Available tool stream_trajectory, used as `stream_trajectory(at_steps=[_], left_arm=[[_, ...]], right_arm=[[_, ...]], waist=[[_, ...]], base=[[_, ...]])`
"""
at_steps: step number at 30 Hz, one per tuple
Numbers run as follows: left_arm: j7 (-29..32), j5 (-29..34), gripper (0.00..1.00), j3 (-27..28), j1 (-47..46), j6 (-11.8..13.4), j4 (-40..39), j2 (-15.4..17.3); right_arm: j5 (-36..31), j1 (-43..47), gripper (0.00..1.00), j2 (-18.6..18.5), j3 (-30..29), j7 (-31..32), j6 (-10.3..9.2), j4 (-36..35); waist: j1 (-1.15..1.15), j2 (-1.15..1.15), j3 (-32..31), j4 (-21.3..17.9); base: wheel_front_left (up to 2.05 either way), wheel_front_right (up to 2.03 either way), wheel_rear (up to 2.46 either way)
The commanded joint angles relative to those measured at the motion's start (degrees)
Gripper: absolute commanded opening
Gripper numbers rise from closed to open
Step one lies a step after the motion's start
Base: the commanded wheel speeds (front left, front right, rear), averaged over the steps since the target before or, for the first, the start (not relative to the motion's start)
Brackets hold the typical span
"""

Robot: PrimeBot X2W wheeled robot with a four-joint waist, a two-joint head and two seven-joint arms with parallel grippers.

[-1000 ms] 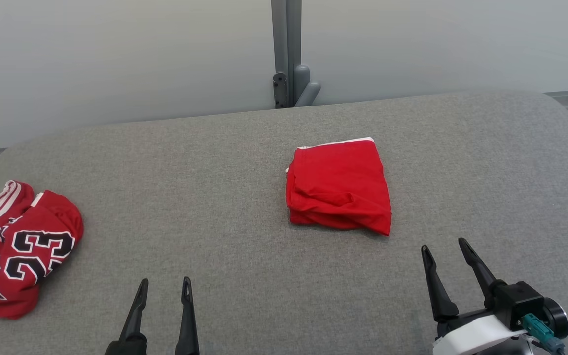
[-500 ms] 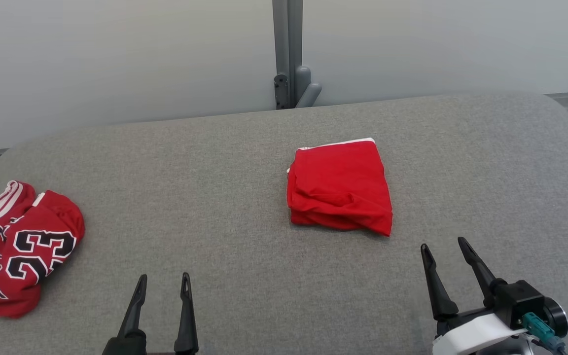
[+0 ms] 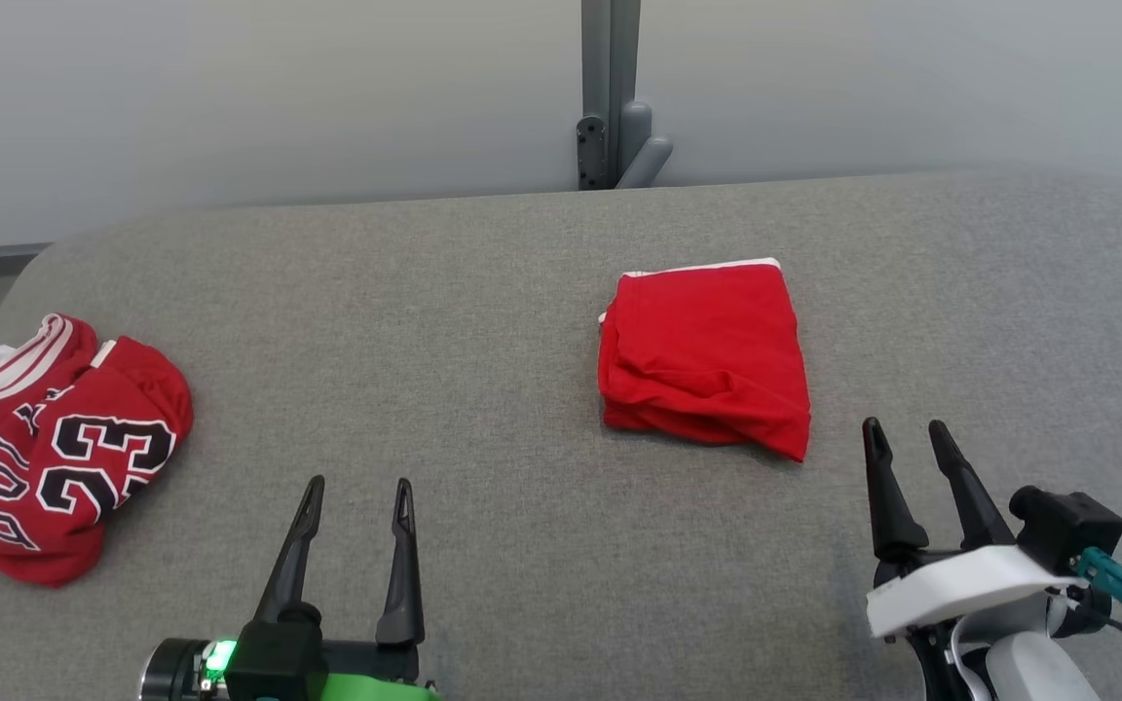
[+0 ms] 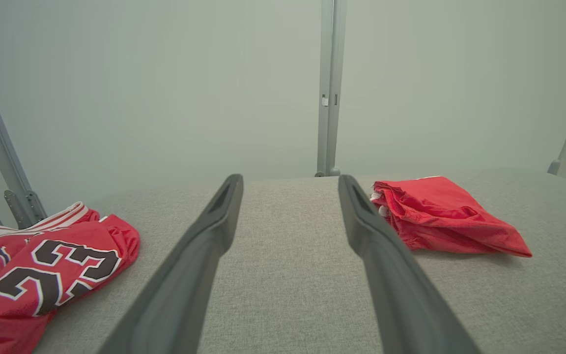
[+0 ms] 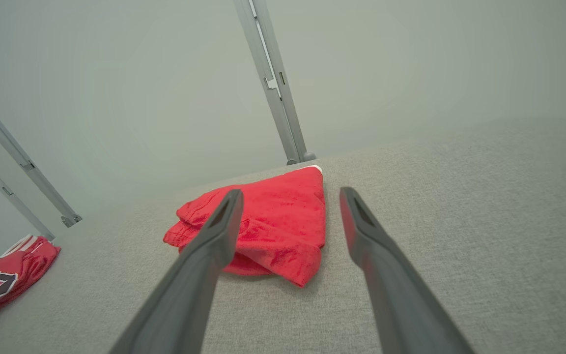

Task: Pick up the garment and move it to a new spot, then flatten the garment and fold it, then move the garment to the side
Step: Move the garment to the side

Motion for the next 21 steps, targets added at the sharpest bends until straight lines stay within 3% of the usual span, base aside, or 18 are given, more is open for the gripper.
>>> stream_trajectory(at_steps=[1, 3, 10, 16, 21], left_arm=[[0.0, 0.1, 1.00, -0.2, -1.2, 0.0, -0.4, 0.2], [0.0, 0.5, 1.00, -0.6, -2.0, -0.4, -0.4, 0.2], [0.0, 1.1, 1.00, -1.3, -6.0, -1.9, -0.2, 0.2], [0.0, 0.4, 1.00, -2.1, -8.6, -1.9, 0.0, 0.2], [0.0, -0.4, 1.00, -3.1, -10.8, -1.8, 0.3, 0.2]], right_arm=[[3.2, -1.9, 1.00, -0.5, 0.1, -0.2, 0.00, 2.1], [9.1, -4.9, 1.00, -1.3, 1.2, -0.2, 0.00, 5.9], [26.8, -17.2, 1.00, -9.1, 7.2, 4.3, 0.01, 17.6], [36.3, -23.5, 1.00, -13.0, 10.0, 10.5, 0.00, 22.1], [45.7, -27.6, 1.00, -15.7, 12.1, 17.5, 0.01, 22.0]], waist=[[0.00, 0.00, 1.4, 1.1], [0.00, 0.00, 2.7, 1.7], [0.00, 0.00, 9.3, 4.4], [0.00, 0.00, 13.3, 6.1], [0.00, 0.00, 16.6, 7.4]], base=[[0.00, 0.00, 0.00], [0.00, 0.00, 0.00], [0.00, 0.00, 0.00], [0.00, 0.00, 0.00], [0.00, 0.00, 0.00]])
